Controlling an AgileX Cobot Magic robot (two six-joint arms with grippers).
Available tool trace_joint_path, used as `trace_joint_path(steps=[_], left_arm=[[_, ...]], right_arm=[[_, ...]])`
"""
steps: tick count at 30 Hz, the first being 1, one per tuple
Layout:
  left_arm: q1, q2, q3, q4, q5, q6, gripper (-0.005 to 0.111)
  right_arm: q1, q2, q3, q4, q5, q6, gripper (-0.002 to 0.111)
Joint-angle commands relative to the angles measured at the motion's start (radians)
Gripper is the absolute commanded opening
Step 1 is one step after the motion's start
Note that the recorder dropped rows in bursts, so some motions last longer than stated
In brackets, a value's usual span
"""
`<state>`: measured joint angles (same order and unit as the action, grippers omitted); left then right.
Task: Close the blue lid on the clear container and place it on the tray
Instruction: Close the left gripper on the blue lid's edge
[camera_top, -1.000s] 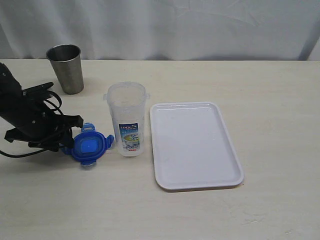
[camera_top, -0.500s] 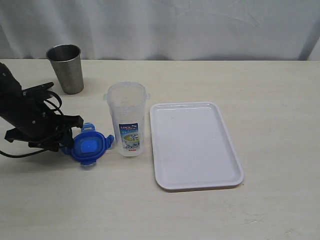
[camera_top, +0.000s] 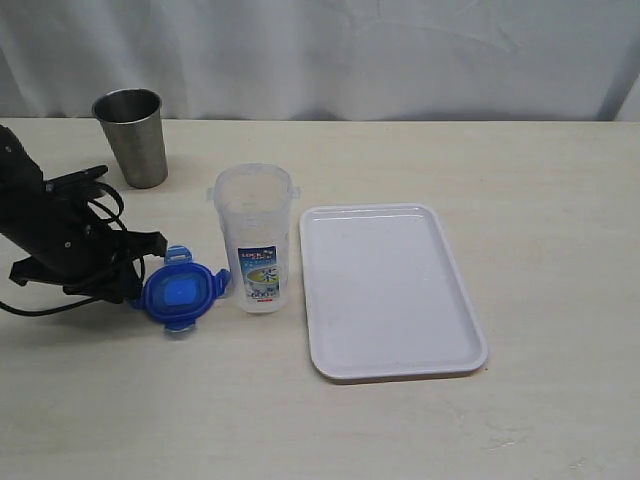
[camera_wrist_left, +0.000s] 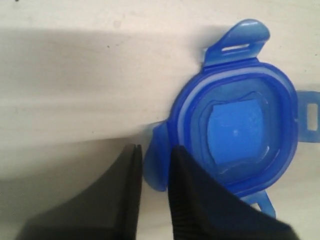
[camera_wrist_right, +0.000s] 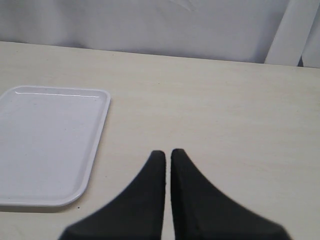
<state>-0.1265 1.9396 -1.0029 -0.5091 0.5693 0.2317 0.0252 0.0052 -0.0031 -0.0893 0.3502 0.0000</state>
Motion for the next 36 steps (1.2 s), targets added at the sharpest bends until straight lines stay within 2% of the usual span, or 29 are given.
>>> trace_joint_path(steps=[1, 12, 20, 28, 33, 36], left_arm=[[0.000, -0.010, 0.002, -0.010, -0.003, 0.002, 0.013], [0.000, -0.010, 0.002, 0.003, 0.024, 0.051, 0.010], [0.000, -0.010, 0.002, 0.108, 0.047, 0.058, 0.010], [0.000, -0.010, 0.002, 0.109, 0.041, 0.070, 0.012], [0.000, -0.010, 0.002, 0.106, 0.039, 0.070, 0.032], [0.000, -0.012, 0.002, 0.104, 0.039, 0.070, 0.040]], right_arm=[[0.000, -0.005, 0.003, -0.001, -0.004, 0.000, 0.004], [0.000, -0.005, 0.003, -0.001, -0.004, 0.000, 0.004], [0.000, -0.005, 0.003, -0.001, -0.004, 0.000, 0.004], [0.000, -0.005, 0.003, -0.001, -0.004, 0.000, 0.004], [0.000, -0.005, 0.003, -0.001, -0.004, 0.000, 0.004], [0.000, -0.005, 0.003, -0.001, -0.004, 0.000, 0.004]])
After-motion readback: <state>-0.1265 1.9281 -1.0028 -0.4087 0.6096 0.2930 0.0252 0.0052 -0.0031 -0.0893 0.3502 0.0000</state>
